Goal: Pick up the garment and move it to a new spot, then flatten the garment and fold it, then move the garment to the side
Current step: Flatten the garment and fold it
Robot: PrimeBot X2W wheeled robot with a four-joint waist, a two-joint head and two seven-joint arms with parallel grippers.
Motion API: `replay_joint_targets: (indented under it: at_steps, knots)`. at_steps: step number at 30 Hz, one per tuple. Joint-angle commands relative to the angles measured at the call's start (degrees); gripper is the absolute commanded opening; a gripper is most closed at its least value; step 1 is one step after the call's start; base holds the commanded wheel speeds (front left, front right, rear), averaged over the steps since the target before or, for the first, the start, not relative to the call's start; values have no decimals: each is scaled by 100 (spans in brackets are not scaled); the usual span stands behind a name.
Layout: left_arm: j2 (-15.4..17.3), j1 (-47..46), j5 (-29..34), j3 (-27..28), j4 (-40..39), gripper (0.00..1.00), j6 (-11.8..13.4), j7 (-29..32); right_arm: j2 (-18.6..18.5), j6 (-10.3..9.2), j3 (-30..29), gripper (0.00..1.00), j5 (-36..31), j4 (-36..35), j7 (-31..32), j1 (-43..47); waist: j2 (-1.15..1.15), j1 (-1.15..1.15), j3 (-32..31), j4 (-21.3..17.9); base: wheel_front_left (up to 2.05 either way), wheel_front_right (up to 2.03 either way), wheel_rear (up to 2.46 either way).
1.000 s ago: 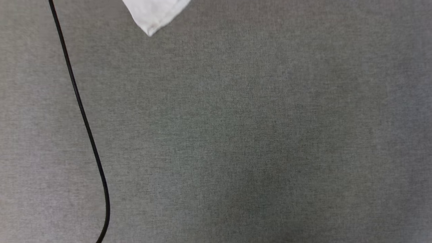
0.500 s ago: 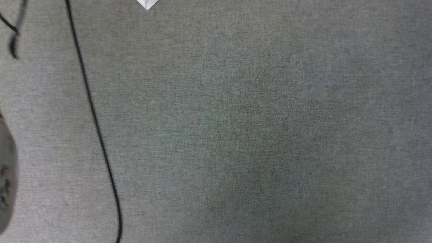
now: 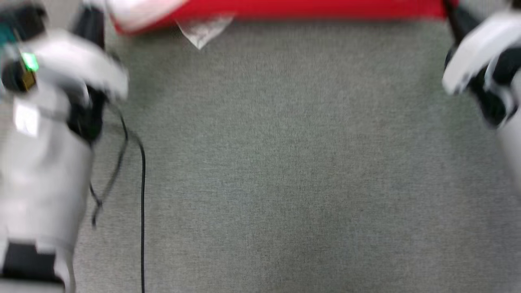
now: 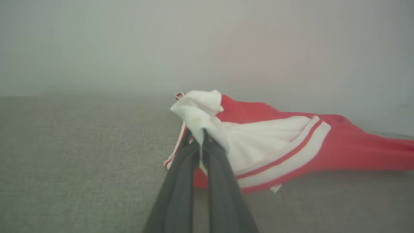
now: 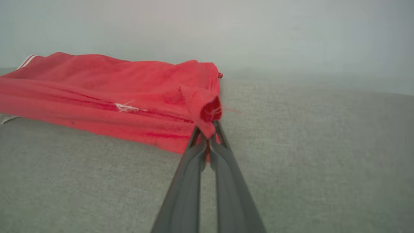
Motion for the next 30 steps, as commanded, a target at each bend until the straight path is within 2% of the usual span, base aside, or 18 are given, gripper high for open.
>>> replay_joint_targets:
  at_steps: [1,4,7,15,18,19,25,30]
  knots:
    - [83,473,-53,-2,-129,0,7,-65,-99,-12,51,0,95,-84,-87,409,-1,0,-456,10,0,0,0]
    - [81,1352,-52,4,-418,0,16,-106,-214,-12,135,0,243,-274,-165,1114,-1,0,-849,21,0,0,0]
    - [73,2198,-24,65,-781,0,136,-127,-299,-13,106,0,389,-487,-209,1790,-1,0,-1203,32,0,0,0]
    - [84,4362,-154,255,-1933,0,602,-127,-457,-14,-245,0,529,-1123,-91,3668,-1,0,-1959,58,0,0,0]
    - [139,5046,-224,260,-2479,0,799,31,-436,-15,-568,0,456,-1414,-23,4392,-1,0,-2186,112,0,0,0]
    - [139,5046,-224,260,-2479,0,799,31,-436,-15,-568,0,456,-1414,-23,4392,-1,0,-2186,112,0,0,0]
    - [293,6240,-428,290,-3558,0,1228,583,-210,-19,-1291,0,54,-2261,529,5810,-1,0,-2565,193,0,0,0]
    - [451,7017,-560,334,-4431,0,1573,1008,165,-19,-2153,0,-536,-3349,1232,6878,-1,0,-2742,208,0,0,0]
